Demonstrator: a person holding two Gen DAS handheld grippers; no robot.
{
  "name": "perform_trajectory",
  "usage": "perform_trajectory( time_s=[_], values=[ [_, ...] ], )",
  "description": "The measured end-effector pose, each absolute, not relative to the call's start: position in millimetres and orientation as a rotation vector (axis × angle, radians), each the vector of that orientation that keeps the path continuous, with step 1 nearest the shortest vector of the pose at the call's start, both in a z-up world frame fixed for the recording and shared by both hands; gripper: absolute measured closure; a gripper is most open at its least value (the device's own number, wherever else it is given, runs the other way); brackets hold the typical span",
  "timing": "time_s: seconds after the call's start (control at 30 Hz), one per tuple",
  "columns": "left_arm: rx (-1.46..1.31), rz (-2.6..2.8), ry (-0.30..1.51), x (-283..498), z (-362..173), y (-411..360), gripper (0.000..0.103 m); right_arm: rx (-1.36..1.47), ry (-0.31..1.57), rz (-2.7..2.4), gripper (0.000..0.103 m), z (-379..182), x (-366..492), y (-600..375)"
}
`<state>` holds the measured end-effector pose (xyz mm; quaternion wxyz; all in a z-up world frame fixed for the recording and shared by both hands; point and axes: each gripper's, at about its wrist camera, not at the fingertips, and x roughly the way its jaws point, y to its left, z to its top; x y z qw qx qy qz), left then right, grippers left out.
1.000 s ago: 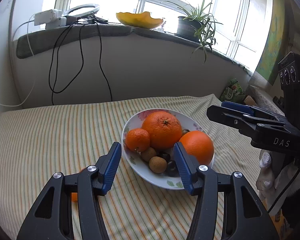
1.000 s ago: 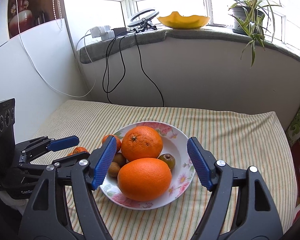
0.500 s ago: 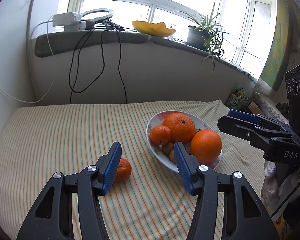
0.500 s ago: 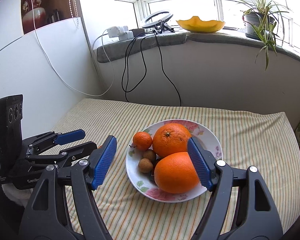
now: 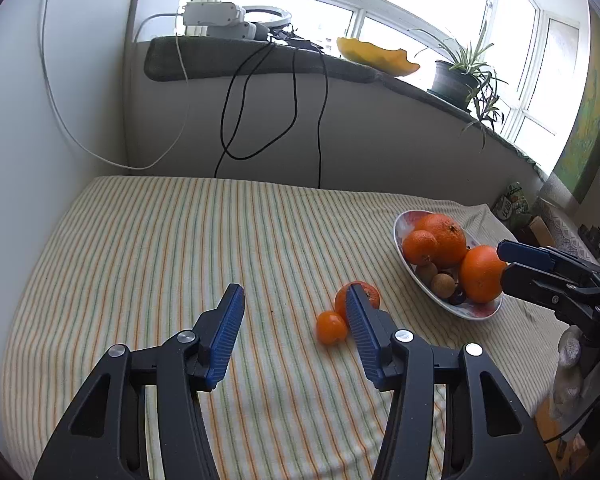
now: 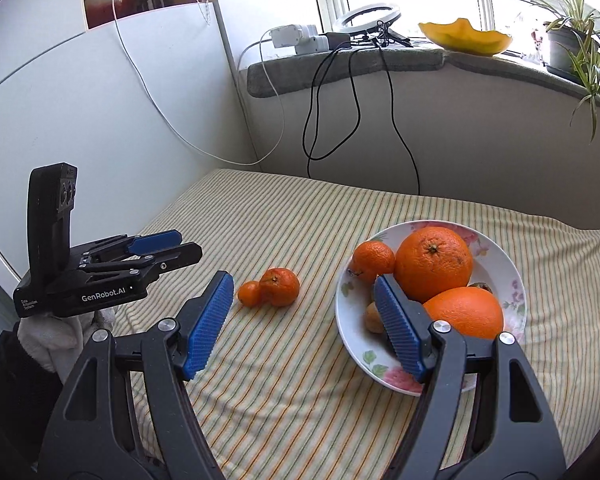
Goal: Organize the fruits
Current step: 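Move both tools toward the two tangerines on the cloth, then grasp a small tangerine with the left tool while the right tool grasps another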
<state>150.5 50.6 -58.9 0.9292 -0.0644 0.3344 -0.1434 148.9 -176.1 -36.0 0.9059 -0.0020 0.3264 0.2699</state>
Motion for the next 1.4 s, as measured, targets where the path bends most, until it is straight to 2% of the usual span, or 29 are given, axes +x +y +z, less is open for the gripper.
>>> perform_trajectory(
  time_s=[0.2,0.27,0.37,0.47,1.17,1.3,1.4],
  values=[
    [-0.095,-0.346,0.724,148,-77,42,0.065,-0.008,0.737,0.612,0.028,-45,164,-152],
    [-0.082,-0.360,0.733,148,-81,36,0.067,-0.024,0.763,0.628,0.035,-47,172,-144],
    [-0.076,-0.379,0.749,149,-87,30,0.069,-0.045,0.804,0.644,0.040,-53,185,-133],
    [-0.069,-0.388,0.761,152,-91,25,0.070,-0.047,0.857,0.658,0.053,-60,199,-125],
    [-0.014,-0.380,0.842,179,-107,5,0.070,-0.063,1.014,0.664,0.053,-94,250,-95],
    [-0.019,-0.374,0.847,184,-107,7,0.079,-0.064,1.020,0.666,0.053,-97,252,-94],
    [-0.021,-0.373,0.846,185,-106,10,0.081,-0.069,1.025,0.658,0.053,-100,254,-96]
  ],
)
